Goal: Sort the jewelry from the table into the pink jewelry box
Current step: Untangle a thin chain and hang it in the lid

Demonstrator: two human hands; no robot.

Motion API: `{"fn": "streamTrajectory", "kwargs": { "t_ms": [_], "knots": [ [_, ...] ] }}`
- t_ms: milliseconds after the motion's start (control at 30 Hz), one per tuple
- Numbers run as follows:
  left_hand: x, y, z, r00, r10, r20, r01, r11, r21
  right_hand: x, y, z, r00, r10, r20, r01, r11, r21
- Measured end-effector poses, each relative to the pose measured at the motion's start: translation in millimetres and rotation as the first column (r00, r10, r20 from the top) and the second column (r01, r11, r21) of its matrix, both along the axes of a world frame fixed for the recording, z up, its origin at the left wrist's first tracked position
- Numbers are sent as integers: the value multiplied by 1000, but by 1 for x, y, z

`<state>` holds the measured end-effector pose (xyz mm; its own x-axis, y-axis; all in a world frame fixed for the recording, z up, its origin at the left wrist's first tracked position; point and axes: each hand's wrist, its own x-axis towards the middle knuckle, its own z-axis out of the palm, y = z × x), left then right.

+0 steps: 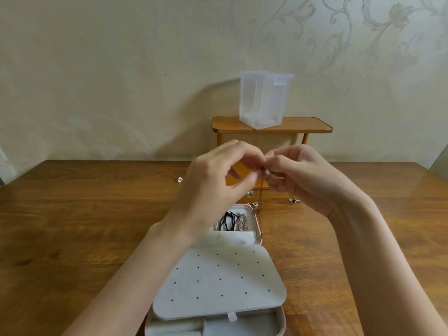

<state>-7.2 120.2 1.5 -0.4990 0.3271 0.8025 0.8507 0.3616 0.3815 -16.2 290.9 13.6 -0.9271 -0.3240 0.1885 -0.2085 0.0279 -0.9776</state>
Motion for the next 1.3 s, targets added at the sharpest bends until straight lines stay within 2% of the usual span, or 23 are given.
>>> {"fn": "streamTrajectory", "kwargs": {
  "t_ms": [200,300,400,500,567,633,733,833,900,967,1133,1233,1300],
  "knots": [
    [-4,0,-7,981,141,-133,-147,988,-42,4,-6,4,995,-84,-46,88,991,103],
    [-4,1,-9,993,113,-17,-113,993,-23,6,-7,7,987,-102,-126,126,972,197],
    [-4,2,-9,978,-31,205,12,996,93,9,-4,10,985,-66,-162,105,964,245],
    [-4,1,-4,853,-315,416,189,929,318,9,-1,9,991,47,-124,-18,975,219],
    [-3,1,-2,768,-441,464,236,869,434,9,0,7,987,132,-86,-116,977,177],
    [-1,1,-1,724,-492,484,255,842,475,8,0,6,986,155,-62,-143,976,162],
    [-3,-4,1,746,-455,486,212,854,476,7,2,7,994,106,-18,-103,985,142],
    [-5,-10,4,884,-264,386,149,941,303,6,4,7,998,53,22,-55,996,64],
    [-3,-9,6,961,-144,236,114,984,135,6,2,8,999,32,42,-33,999,30],
    [-1,-7,5,996,-47,74,46,999,18,7,-1,9,998,27,65,-27,1000,6],
    [-5,-4,-1,971,161,-178,-173,983,-60,11,-3,12,997,-20,76,17,999,39],
    [-6,-4,-3,939,214,-270,-242,968,-74,10,-3,11,997,-35,74,29,996,81],
    [-7,-4,-4,941,213,-264,-244,966,-89,10,-2,12,997,-26,67,19,995,95]
  ]
}}
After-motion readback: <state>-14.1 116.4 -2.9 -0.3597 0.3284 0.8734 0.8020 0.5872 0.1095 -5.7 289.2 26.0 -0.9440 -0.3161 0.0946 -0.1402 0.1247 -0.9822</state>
